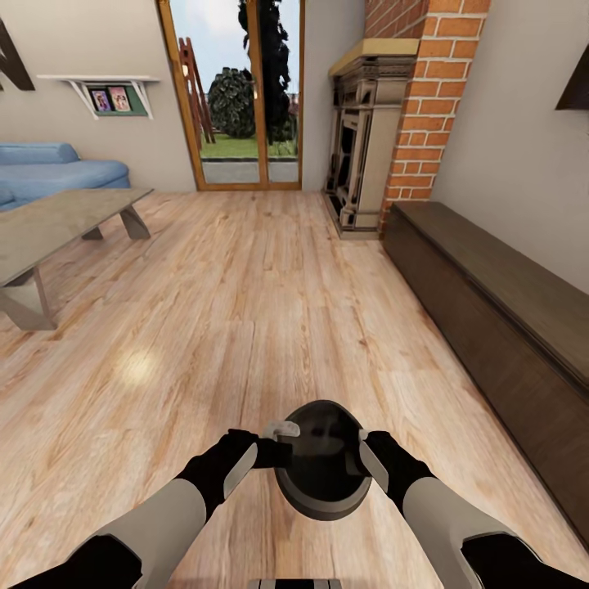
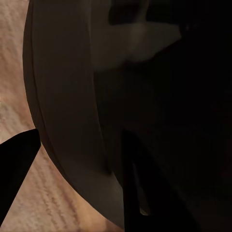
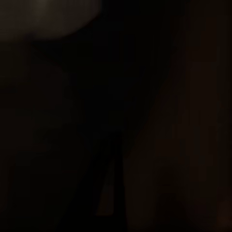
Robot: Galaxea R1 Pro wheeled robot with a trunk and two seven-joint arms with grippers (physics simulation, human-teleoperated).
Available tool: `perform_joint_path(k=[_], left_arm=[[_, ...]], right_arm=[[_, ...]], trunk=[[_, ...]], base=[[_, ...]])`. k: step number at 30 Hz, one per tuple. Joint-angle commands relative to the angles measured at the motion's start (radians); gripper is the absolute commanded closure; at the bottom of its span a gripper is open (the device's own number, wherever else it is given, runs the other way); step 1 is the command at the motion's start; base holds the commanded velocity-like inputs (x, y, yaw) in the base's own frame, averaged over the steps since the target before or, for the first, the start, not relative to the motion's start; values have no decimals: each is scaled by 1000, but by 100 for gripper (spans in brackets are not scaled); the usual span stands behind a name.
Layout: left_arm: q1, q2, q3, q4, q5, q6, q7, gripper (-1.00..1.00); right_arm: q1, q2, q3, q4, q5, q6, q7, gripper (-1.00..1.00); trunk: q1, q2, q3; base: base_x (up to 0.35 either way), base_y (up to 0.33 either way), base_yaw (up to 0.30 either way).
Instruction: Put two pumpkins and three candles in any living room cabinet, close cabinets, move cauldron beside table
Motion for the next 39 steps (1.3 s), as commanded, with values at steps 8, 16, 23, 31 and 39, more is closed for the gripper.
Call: perform_joint_path(k=[8, 16, 23, 31, 39], left_arm=[[-1, 1, -5, -2, -20, 2, 3, 100], [-1, 1, -5, -2, -20, 2, 3, 100], [-1, 1, -5, -2, -20, 2, 3, 100], [-1, 1, -5, -2, -20, 2, 3, 100], [-1, 1, -5, -2, -20, 2, 3, 100]], right_arm=[[0, -1, 11, 0, -11, 6, -9, 100], [0, -1, 11, 0, -11, 6, -9, 100], [0, -1, 11, 0, -11, 6, -8, 100], [0, -1, 12, 0, -13, 6, -7, 100], [0, -1, 12, 0, -12, 6, 11, 100]], trunk=[[0, 0, 12], [0, 0, 24], [0, 0, 36], [0, 0, 49], [0, 0, 62]], base=[[0, 0, 0], [0, 0, 0], [0, 0, -57], [0, 0, -87], [0, 0, -9]])
